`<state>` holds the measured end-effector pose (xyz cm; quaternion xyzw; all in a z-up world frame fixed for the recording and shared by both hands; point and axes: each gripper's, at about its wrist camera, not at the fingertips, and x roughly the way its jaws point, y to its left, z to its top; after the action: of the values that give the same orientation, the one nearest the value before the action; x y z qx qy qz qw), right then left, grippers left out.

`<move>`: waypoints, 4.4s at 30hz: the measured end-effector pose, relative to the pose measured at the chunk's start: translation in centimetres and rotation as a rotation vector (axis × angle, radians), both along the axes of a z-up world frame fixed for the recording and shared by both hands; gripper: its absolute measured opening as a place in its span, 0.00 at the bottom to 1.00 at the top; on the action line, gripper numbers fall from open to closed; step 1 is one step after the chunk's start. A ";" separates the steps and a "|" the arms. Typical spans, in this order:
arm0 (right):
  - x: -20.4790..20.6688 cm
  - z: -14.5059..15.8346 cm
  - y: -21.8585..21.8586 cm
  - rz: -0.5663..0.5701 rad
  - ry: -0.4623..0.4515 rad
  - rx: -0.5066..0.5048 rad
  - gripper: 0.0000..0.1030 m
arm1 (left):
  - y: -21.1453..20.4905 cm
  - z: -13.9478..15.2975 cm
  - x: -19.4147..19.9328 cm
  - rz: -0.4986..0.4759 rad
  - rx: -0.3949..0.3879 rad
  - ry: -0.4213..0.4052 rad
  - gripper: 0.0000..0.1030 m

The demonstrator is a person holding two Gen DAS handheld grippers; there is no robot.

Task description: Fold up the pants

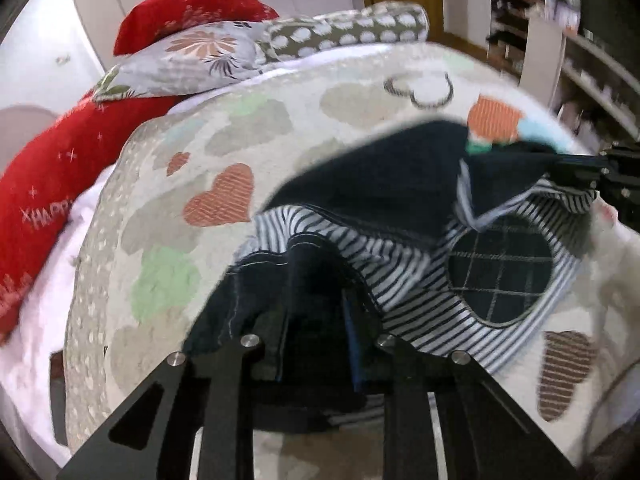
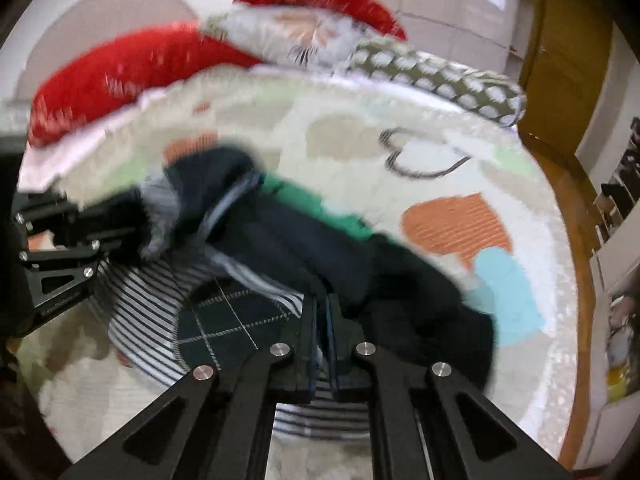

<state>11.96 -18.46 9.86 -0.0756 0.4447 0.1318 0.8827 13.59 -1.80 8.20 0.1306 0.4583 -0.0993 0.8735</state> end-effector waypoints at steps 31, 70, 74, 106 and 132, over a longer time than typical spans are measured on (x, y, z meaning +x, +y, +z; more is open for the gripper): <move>0.1 -2.5 -10.6 -0.398 0.056 0.241 0.70 | 13.3 -5.1 3.1 0.345 -0.511 0.221 0.78; 1.6 0.2 -10.6 -0.453 0.055 0.299 0.59 | 17.6 -2.3 -13.5 0.511 -0.602 0.021 0.43; 8.2 -3.0 -12.2 -0.606 0.137 0.412 0.59 | 18.2 -1.8 -14.3 0.521 -0.604 0.000 0.43; -5.1 0.8 -8.9 -0.354 0.058 0.502 0.38 | 10.7 1.8 -16.9 0.382 -0.554 0.018 0.57; -15.3 -1.4 -15.3 -0.693 0.004 0.274 0.05 | 9.3 3.5 -14.5 0.373 -0.531 0.053 0.58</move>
<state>-3.38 -33.79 8.49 0.1987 0.4238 -0.1166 0.8760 -0.88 7.45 11.67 -0.1907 0.4549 -0.0570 0.8680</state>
